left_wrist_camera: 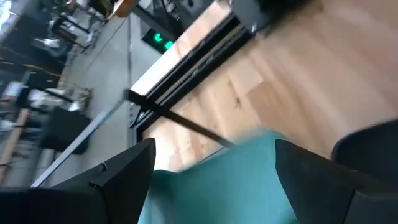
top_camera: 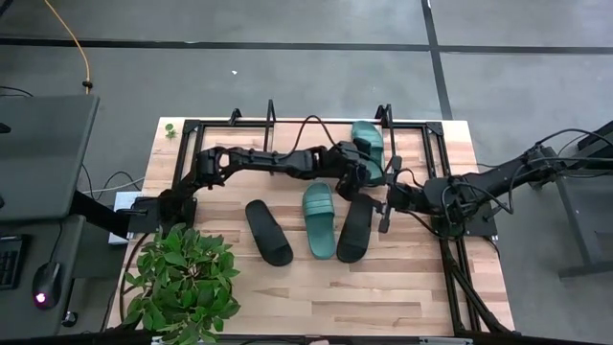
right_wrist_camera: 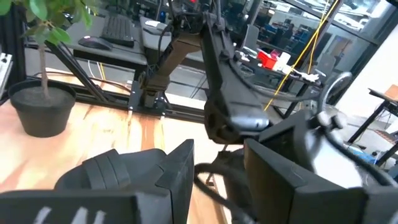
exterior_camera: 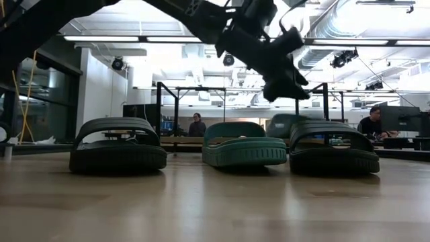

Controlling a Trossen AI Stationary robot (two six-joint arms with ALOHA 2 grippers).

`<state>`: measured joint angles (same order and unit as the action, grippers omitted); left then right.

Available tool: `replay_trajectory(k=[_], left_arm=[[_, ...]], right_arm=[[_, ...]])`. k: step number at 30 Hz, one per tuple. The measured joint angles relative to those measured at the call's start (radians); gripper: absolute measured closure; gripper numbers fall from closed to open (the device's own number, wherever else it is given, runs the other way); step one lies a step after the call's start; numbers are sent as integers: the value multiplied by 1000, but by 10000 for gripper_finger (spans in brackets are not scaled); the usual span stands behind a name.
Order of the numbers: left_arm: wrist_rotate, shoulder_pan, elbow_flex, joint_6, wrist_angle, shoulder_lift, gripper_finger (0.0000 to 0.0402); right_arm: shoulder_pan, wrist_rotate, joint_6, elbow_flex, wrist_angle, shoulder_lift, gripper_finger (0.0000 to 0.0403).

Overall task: Pick and place slides into the shelf
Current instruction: Put the bottom green slides on the shelf

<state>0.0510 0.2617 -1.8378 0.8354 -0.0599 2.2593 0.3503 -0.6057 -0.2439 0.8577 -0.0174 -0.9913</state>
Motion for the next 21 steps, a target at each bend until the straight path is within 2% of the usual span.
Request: replay_trajectory(k=[2,5,12,21], left_arm=[[-34,2,-18,-31,-29,0,90],[-34,0,-22,-39,-50,0,90],[99,1,-22,-33,-93,0,90],[162,6,-23,-55,-165,-61,90]], right_arm=[[-1,-2,5,0,-1,0,273],[0,8,11,0,-1,0,273],[0,12,10,0,-16,-1,273],[-1,-41,7,0,-67,24,273]])
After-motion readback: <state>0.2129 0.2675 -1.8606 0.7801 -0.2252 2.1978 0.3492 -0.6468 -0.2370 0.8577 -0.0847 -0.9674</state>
